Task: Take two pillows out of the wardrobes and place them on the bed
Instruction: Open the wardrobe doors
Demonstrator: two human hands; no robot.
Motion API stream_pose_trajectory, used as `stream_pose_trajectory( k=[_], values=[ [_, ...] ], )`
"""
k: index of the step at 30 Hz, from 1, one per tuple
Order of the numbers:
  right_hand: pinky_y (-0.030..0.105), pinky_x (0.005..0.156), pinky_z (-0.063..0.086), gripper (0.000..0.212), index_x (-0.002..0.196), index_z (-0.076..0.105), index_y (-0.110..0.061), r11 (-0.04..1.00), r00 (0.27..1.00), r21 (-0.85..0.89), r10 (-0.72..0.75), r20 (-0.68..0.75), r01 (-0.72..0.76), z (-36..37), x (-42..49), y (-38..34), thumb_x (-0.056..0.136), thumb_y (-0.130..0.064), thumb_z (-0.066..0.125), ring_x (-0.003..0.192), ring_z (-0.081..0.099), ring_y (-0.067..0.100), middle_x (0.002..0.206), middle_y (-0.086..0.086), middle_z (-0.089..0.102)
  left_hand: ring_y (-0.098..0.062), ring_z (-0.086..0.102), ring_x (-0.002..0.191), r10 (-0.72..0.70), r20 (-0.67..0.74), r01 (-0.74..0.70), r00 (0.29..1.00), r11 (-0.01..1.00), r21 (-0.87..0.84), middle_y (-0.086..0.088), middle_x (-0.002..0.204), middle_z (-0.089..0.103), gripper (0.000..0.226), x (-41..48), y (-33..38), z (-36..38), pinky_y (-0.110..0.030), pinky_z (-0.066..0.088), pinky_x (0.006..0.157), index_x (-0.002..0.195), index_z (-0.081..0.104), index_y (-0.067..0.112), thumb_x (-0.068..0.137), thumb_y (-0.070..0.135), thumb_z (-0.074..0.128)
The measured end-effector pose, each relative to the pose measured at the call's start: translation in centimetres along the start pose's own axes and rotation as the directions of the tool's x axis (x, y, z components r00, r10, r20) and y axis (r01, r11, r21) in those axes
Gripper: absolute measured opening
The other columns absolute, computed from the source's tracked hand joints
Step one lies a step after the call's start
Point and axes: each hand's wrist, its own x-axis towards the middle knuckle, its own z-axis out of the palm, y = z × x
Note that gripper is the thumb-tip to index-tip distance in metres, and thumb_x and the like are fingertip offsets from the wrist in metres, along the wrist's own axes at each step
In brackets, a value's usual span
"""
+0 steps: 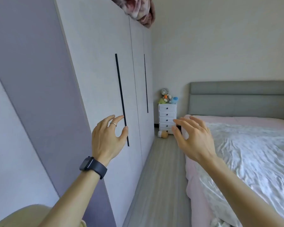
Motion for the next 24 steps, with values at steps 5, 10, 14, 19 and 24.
stream_pose_trajectory(
  k=[5,10,14,19,24],
  values=[
    [0.046,0.102,0.047,0.044,0.122,0.069,-0.036,0.994,0.995,0.089,0.058,0.078,-0.065,7.6,3.5,4.1,0.095,-0.057,0.042,0.133,0.048,0.023,0.129,-0.015,0.066,-0.020,0.047,0.131,-0.072,0.036,0.072,0.997,0.997,0.012,0.007,0.141,0.054,0.041,2.7,-3.0,6.9,-0.042,0.040,0.107,0.133,0.058,0.037,0.093,0.041,0.061],
    [0.041,0.107,0.044,0.050,0.127,0.066,-0.039,0.986,0.987,0.142,0.062,0.148,-0.084,15.6,6.5,7.6,0.093,-0.062,0.037,0.135,0.045,0.018,0.132,-0.017,0.064,-0.019,0.047,0.131,-0.132,0.066,0.131,0.989,0.991,0.029,0.007,0.139,0.055,0.046,5.0,-7.1,14.6,-0.041,0.040,0.107,0.132,0.059,0.036,0.088,0.049,0.050],
    [0.038,0.109,0.041,0.051,0.127,0.066,-0.037,0.978,0.973,0.183,0.062,0.221,-0.104,22.0,8.8,9.6,0.093,-0.062,0.037,0.136,0.044,0.018,0.133,-0.015,0.063,-0.021,0.050,0.128,-0.145,0.121,0.139,0.982,0.989,0.057,0.005,0.138,0.057,0.051,7.4,-10.0,20.7,-0.041,0.043,0.106,0.130,0.061,0.033,0.087,0.053,0.044],
    [0.035,0.108,0.041,0.046,0.128,0.065,-0.038,0.966,0.945,0.209,0.083,0.317,-0.155,28.7,11.3,12.4,0.095,-0.060,0.041,0.137,0.042,0.015,0.132,-0.020,0.060,-0.023,0.050,0.131,-0.169,0.169,0.156,0.971,0.984,0.084,0.005,0.137,0.058,0.051,11.1,-12.4,27.3,-0.043,0.043,0.106,0.129,0.063,0.030,0.087,0.051,0.042],
    [0.035,0.107,0.043,0.045,0.127,0.067,-0.034,0.961,0.919,0.212,0.086,0.386,-0.179,34.0,13.3,15.5,0.096,-0.056,0.044,0.135,0.044,0.015,0.132,-0.018,0.062,-0.025,0.051,0.131,-0.216,0.191,0.195,0.957,0.973,0.125,0.004,0.132,0.061,0.049,14.0,-14.1,33.1,-0.045,0.041,0.107,0.128,0.064,0.028,0.088,0.048,0.043]
  ],
)
